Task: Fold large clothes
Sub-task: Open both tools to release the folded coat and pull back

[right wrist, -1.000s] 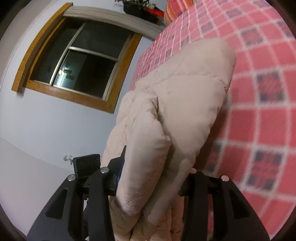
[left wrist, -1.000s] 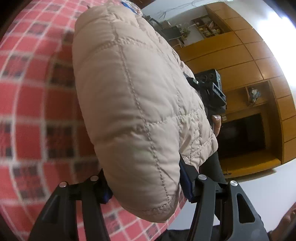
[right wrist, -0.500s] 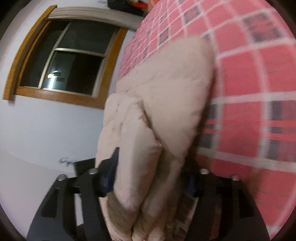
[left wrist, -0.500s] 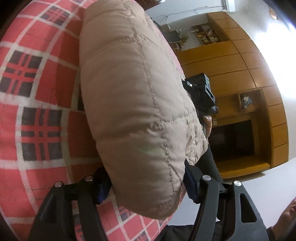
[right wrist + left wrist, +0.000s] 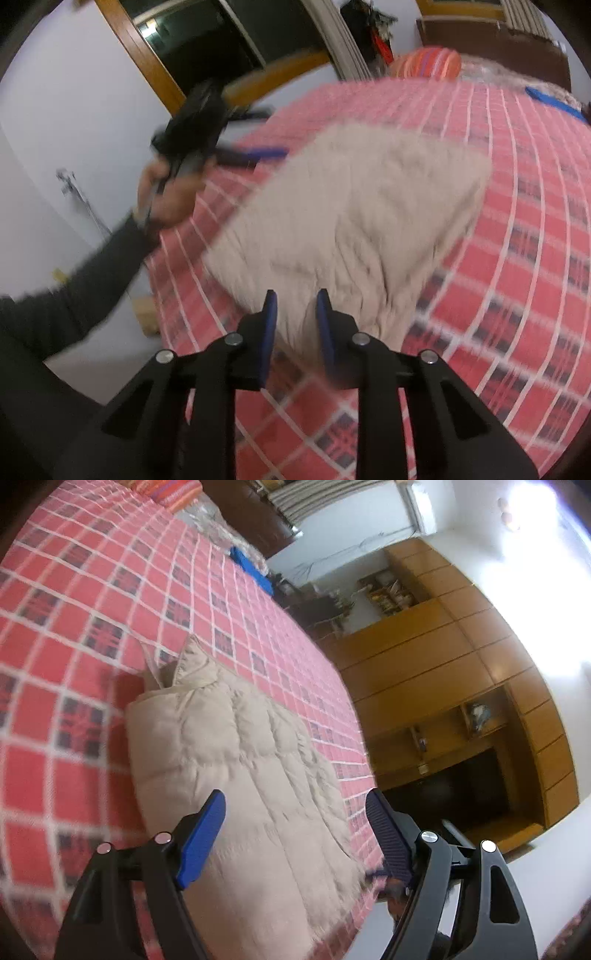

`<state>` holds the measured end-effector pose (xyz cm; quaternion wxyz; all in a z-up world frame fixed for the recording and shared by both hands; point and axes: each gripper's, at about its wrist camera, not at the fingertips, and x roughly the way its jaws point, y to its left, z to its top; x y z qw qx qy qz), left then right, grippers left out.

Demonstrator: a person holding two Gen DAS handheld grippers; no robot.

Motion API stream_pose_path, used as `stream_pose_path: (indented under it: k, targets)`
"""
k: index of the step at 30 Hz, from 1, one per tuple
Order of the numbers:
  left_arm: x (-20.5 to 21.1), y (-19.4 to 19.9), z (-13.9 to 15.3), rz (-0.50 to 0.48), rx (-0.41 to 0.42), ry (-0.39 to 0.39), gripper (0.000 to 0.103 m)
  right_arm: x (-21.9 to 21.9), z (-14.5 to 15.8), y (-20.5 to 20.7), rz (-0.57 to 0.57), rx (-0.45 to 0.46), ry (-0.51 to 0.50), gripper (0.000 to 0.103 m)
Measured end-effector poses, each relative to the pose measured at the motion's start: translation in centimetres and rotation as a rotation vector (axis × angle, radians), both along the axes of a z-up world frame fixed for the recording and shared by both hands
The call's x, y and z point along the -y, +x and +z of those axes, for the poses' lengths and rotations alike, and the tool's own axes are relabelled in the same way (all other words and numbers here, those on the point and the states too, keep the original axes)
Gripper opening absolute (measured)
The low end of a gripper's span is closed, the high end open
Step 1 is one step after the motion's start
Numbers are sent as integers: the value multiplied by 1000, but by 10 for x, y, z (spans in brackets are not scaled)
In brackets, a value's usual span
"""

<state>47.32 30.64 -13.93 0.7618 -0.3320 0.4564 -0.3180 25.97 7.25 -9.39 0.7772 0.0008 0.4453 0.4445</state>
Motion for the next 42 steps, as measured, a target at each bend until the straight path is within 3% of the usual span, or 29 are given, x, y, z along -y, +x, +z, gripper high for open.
stream_pose_path:
  k: [3,5,8,11,15,17,20,23,25,28,31,33,34,36,39,40,42]
  targets:
    - [7,11,-24,2,-40,-46,78,3,-37,6,-52,-14,-82,2]
    - [12,12,-28,5,-33,-67,78,2,-55,9,-65,-41,-78,0]
    - [17,6,-21,19,-17,-26,78,-4,-52,14,-71,-39,-80,0]
    - [13,-6,-2,39,10,-75,79,0,-38,11,-62,-37,-78,0]
    - [4,-55,32,25,105,-108,79,30,0,28,-112,-23,46,8]
    - [8,-84,37,-26,139,-132,79,39,17,41,-182,33,65,15]
    - [20,-128,30,-99,175,-154,80,38,28,82,-261,57,104,15]
    - [34,-149,9,-131,142,-121,80,27,16,115,-292,29,129,15]
    - [39,-149,-12,-114,90,-98,80,22,1,133,-316,-2,92,16]
    - [40,-147,-24,-102,60,-159,80,18,-28,147,-342,-42,26,12]
    - [39,-147,-21,-100,67,-168,83,29,-26,141,-363,-71,81,15]
    - [37,-151,-16,-93,79,-155,84,35,-14,129,-366,-61,120,23]
    - [37,-158,-9,-85,93,-141,85,37,-8,122,-365,-52,128,26]
    - [40,-176,4,-59,128,-83,89,41,2,100,-373,-28,130,53]
    - [46,-207,24,51,194,186,96,42,21,55,-430,52,81,89]
    - [50,-222,31,99,225,301,96,42,26,39,-437,84,66,92]
    - [59,-244,38,162,258,446,98,43,32,2,-468,130,34,99]
